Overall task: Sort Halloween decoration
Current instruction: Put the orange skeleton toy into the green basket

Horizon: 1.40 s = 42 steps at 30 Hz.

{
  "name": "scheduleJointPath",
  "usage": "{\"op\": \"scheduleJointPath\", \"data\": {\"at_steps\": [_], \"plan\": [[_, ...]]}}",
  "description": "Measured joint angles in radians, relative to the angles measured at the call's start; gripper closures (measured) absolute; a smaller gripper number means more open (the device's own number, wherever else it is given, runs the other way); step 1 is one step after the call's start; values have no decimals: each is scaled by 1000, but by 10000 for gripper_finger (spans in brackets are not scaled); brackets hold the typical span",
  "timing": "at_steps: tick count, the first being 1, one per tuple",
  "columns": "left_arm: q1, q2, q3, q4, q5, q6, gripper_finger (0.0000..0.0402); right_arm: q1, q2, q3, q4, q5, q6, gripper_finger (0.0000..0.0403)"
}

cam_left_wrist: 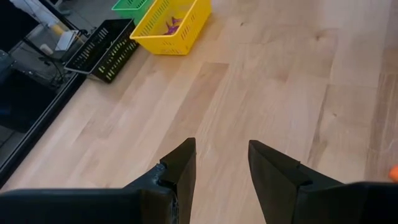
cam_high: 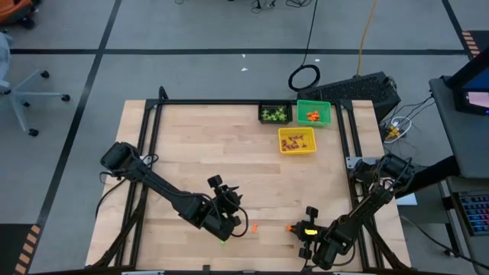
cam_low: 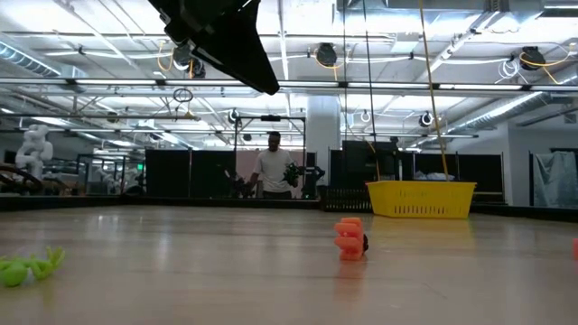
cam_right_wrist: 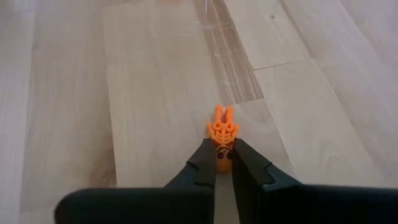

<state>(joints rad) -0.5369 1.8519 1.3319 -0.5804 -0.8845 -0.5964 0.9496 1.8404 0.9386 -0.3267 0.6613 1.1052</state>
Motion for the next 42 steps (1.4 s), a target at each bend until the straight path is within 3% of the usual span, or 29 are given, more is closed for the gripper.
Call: {"op": "scheduleJointPath", "data": {"at_steps": [8, 15, 22, 27, 36, 42], "plan": [[0, 0, 0, 0, 0, 4, 256, 0, -16, -1, -4, -12, -21, 389], [0, 0, 0, 21, 1, 42, 256, -1, -121, -2, -28, 17, -113, 390], [8, 0, -27, 341, 143, 370, 257, -1, -279, -2, -98, 91, -296, 390], [44, 0, -75, 562, 295, 524, 287, -1, -409, -2, -149, 167, -432, 390], [122, 0, -202, 783, 417, 561, 367, -14, -599, -47, -168, 362, -661, 390], [137, 0, -237, 917, 515, 609, 392, -69, -671, -216, 75, 381, -738, 390]]}}
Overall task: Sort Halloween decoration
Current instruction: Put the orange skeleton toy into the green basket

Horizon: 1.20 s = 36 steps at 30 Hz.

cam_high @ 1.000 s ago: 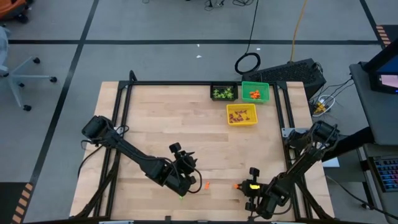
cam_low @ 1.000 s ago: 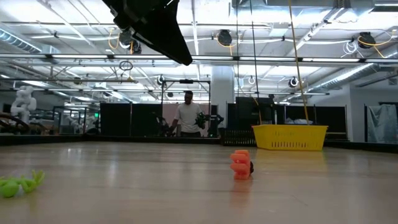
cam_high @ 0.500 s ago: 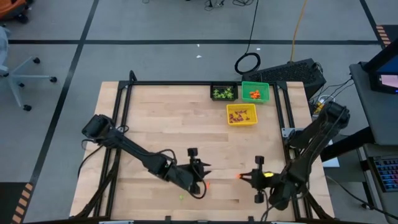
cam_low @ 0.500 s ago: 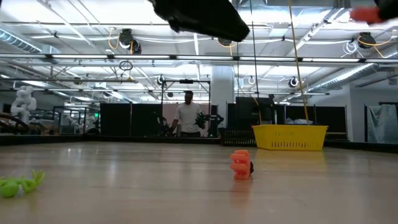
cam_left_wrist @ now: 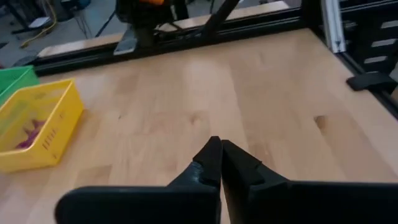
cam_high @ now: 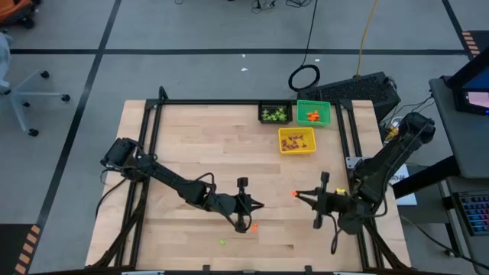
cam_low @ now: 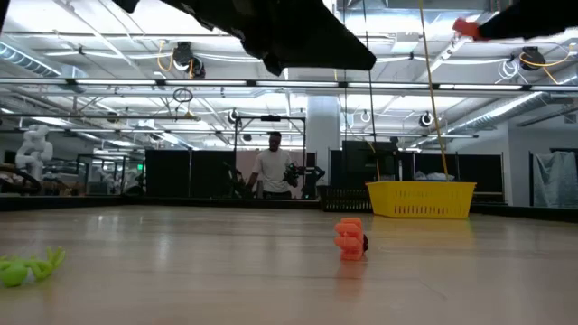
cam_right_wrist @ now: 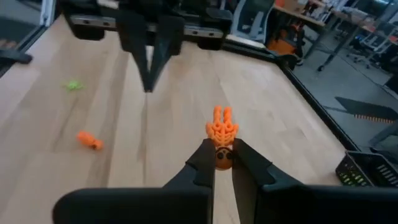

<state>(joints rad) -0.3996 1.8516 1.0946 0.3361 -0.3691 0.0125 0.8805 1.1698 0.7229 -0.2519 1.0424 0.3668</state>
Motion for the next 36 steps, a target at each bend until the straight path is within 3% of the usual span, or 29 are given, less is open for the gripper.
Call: {"op": "scheduleJointPath", "data": {"at_steps": [12, 18, 24, 30, 36], "plan": [[5, -73, -30, 66, 13, 83, 396, -110, -11, -346, 776, -194, -253, 390], [49, -90, -180, 316, 55, 53, 396, -149, -11, -451, 1025, -292, -369, 390], [60, -106, -298, 450, 76, 11, 396, -176, -11, -492, 1101, -371, -423, 390], [59, -106, -304, 466, 76, -15, 396, -191, -11, -494, 1101, -370, -456, 390], [57, -106, -304, 466, 76, -15, 396, -195, -11, -494, 1101, -368, -631, 390]]}}
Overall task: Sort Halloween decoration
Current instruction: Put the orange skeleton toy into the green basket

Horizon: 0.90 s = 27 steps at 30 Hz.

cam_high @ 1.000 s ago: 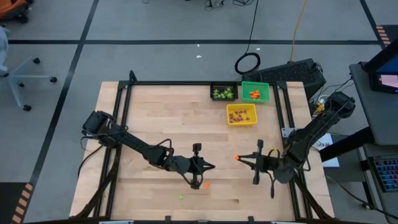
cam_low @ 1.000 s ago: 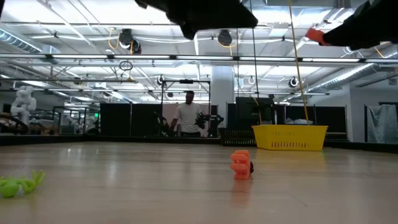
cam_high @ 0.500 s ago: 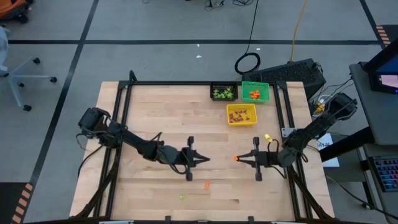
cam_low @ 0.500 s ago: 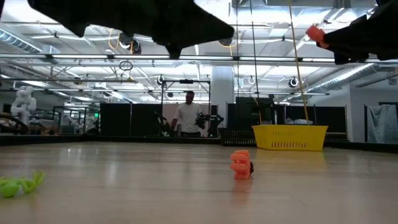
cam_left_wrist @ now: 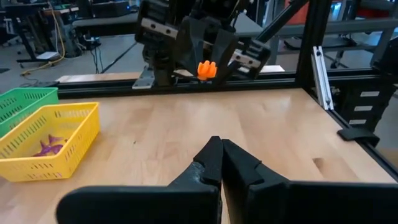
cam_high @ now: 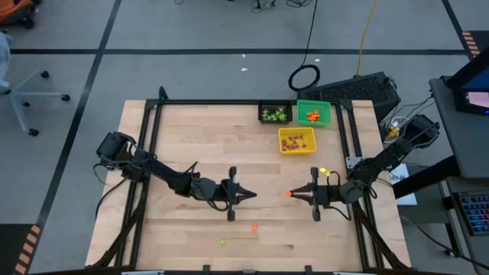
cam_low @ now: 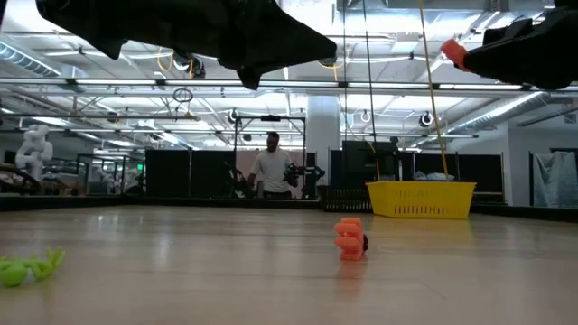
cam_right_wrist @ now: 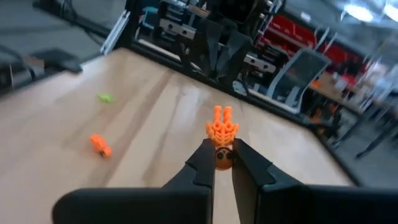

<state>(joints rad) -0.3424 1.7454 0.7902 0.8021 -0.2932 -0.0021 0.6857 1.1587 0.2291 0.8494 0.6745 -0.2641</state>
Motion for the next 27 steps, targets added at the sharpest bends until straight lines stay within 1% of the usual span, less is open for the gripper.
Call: {"op": "scheduleJointPath", "data": {"at_steps": [8, 11, 22, 27], "plan": [[0, 0, 0, 2, 0, -1, 396, 0, 0, 0, 0, 2, -324, 390], [0, 0, 0, 2, 0, -1, 396, 0, 0, 0, 0, 4, -420, 390], [2, 0, 1, 2, -1, 8, 396, 0, 0, 1, -1, 4, -583, 390], [1, 0, 1, 2, -1, 7, 396, 0, 0, 1, -1, 4, -595, 390]]}}
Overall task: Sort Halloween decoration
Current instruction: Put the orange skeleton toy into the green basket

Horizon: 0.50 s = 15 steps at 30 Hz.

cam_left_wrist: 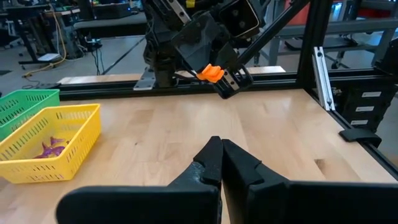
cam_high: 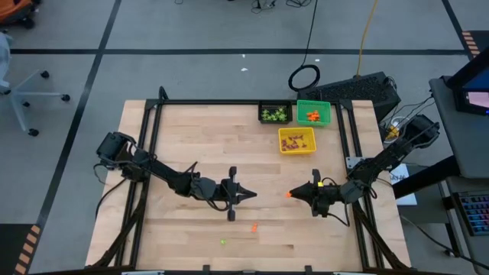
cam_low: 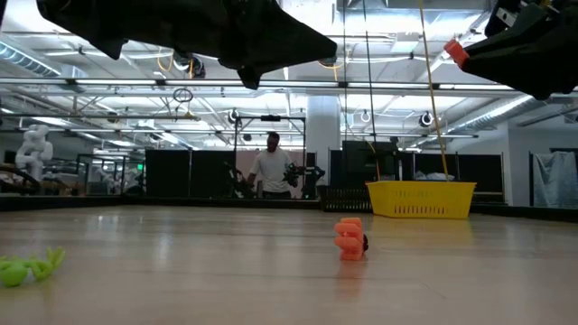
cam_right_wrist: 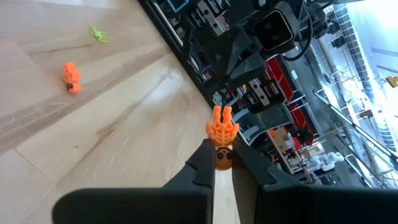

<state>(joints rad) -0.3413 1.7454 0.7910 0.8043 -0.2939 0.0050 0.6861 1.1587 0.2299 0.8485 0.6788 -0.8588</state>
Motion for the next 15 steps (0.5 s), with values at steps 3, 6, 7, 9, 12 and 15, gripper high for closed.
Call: {"op": "scheduleJointPath", "data": {"at_steps": [3, 6, 7, 9, 12, 15], "plan": [[-9, 0, 0, 0, 0, -26, 396, 0, 0, 0, 0, 0, 0, 390], [-21, 0, 1, 0, 0, -48, 396, 0, 0, 0, 0, 0, -1, 390], [-25, 0, 1, 0, 0, -49, 396, 0, 0, 0, 0, 0, -1, 390], [-32, 0, 1, 0, 0, -50, 396, 0, 0, 0, 0, 0, -1, 390], [-35, 0, 1, 0, 1, -50, 396, 0, 0, 0, 0, 0, 7, 390], [-34, 0, 1, -1, 1, -50, 396, 0, 0, 0, 0, 0, 9, 390]]}}
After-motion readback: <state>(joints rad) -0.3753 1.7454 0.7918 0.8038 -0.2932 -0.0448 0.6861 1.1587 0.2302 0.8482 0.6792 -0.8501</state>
